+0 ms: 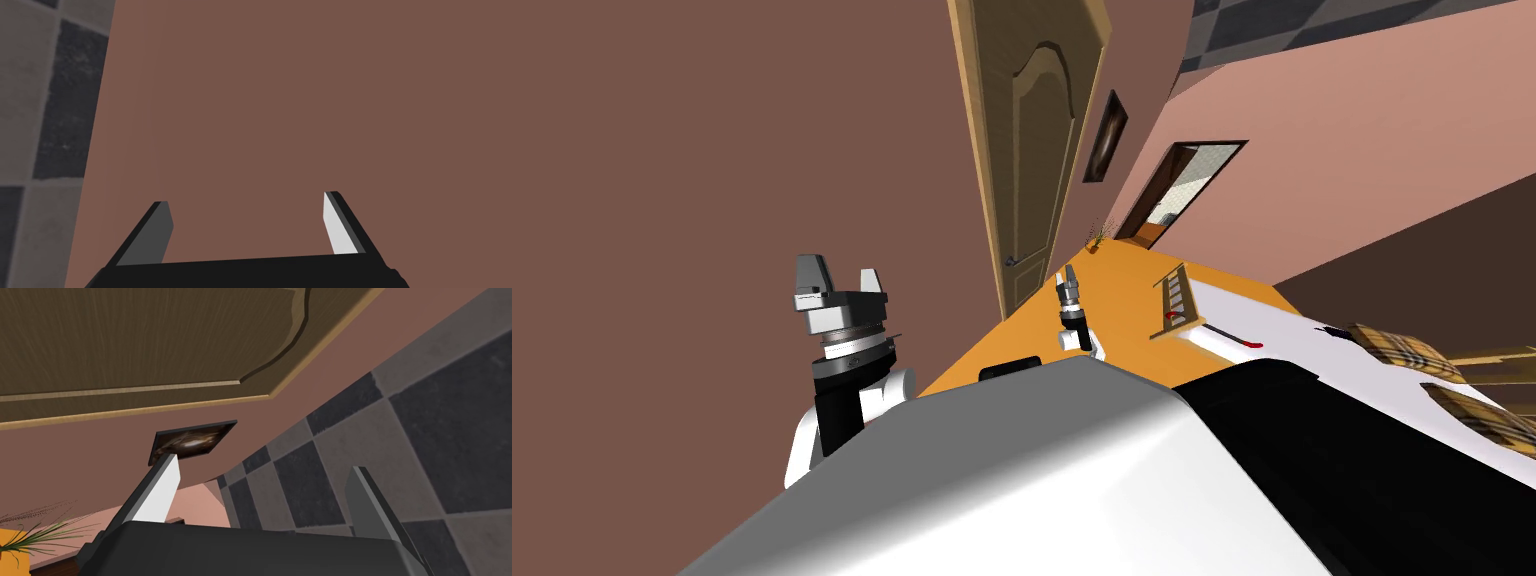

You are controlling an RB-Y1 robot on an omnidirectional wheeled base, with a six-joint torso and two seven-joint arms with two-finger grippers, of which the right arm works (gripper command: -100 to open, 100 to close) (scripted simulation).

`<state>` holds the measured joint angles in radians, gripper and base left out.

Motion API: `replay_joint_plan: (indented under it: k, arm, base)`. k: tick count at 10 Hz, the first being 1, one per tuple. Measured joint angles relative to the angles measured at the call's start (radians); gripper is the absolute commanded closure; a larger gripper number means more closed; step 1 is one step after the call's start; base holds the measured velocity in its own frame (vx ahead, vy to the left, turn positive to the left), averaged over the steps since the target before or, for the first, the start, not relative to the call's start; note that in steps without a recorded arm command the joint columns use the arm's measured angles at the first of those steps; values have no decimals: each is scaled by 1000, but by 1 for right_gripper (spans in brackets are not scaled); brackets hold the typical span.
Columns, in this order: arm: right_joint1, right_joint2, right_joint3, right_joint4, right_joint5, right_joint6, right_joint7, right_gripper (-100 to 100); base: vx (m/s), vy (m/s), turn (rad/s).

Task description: Pull the door open

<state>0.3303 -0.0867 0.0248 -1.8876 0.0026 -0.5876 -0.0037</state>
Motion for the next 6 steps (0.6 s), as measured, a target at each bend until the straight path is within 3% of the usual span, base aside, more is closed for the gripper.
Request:
replay_joint_plan:
  k: [2, 6]
  arm:
    - [-19, -7, 0, 58, -3, -6, -4, -100]
    - [-62, -21, 2, 155, -8, -14, -13, -100]
  base:
    - [32, -72, 173]
    - [28, -59, 99]
